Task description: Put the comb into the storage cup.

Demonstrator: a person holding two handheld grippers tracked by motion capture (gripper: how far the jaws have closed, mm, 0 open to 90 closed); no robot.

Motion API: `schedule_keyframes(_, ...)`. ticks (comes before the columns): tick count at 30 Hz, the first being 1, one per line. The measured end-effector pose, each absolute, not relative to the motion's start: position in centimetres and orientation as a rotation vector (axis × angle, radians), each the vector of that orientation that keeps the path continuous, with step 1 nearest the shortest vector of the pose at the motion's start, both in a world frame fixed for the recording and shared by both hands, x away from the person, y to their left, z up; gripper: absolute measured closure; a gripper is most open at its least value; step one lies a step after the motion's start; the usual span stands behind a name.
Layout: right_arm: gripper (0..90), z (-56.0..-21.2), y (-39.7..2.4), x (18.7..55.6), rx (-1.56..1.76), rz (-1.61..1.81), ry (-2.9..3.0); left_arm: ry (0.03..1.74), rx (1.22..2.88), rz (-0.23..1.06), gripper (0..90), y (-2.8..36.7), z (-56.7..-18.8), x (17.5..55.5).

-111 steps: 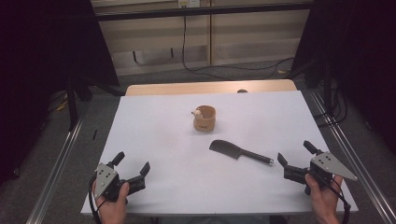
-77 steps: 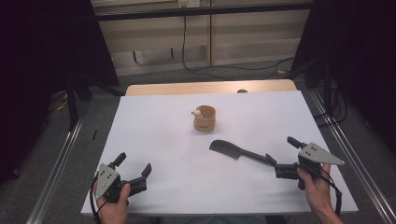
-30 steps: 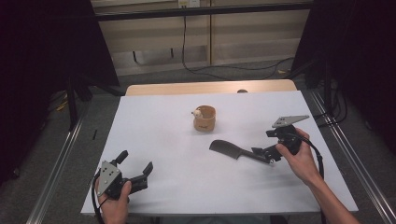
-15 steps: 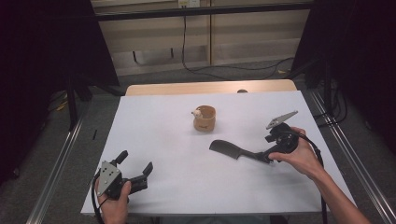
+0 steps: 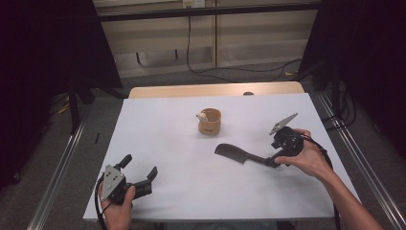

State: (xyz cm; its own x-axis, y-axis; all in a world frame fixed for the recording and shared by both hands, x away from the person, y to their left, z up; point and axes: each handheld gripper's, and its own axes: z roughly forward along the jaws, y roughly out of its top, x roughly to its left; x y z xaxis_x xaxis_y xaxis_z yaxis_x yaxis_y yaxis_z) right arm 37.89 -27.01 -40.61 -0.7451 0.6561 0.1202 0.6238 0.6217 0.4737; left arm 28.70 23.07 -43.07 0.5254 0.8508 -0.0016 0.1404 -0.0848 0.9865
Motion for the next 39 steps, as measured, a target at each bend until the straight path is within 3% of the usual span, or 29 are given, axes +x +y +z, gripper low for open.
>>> schedule_keyframes(18,30.4,-41.8,-23.2,39.9,0.957,0.541,2.898,0.875,1.565,0.735,3.2,23.3,-43.1,28.7)
schedule_keyframes(23,42.9,-41.9,-22.3,40.3,0.912,0.496,2.933,0.876,1.557,0.732,3.2,23.3,-43.0,28.6)
schedule_keyframes(30,52.2,-42.4,-21.8,40.1,0.882,0.439,2.952,0.877,1.558,0.739,3.2,23.5,-43.0,28.7)
schedule_keyframes(39,54.2,-42.4,-21.7,40.1,0.862,0.423,2.949,0.875,1.555,0.739,3.2,23.5,-43.0,28.6)
